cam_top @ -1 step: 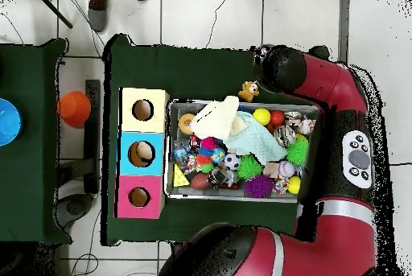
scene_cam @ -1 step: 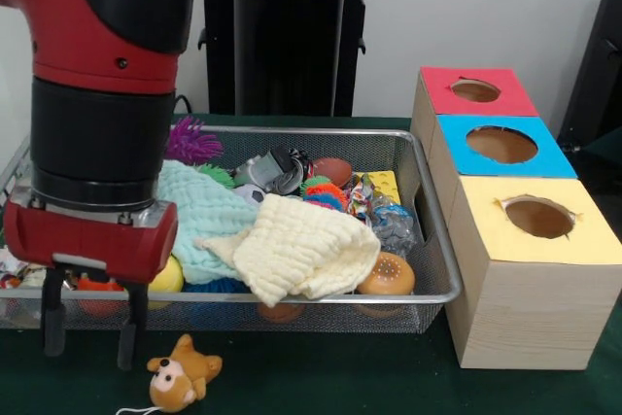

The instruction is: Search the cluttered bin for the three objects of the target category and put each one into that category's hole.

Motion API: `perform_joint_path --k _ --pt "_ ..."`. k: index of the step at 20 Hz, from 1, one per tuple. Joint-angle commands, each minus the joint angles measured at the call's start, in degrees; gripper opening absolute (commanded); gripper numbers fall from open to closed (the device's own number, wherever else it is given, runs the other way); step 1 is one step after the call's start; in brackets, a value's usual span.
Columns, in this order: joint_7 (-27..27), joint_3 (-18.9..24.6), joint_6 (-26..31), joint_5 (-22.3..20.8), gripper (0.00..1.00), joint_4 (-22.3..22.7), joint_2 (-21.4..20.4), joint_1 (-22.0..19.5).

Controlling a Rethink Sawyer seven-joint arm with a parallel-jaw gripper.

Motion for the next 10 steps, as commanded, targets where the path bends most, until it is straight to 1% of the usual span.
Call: perform_joint_path --k 1,10 --pt "5.1 6.1 -3.0 1.8 1.0 1.4 2.1 -2.1" --pt "4.5 9.4 -5.2 3.3 1.0 2.9 1.9 -3.1"
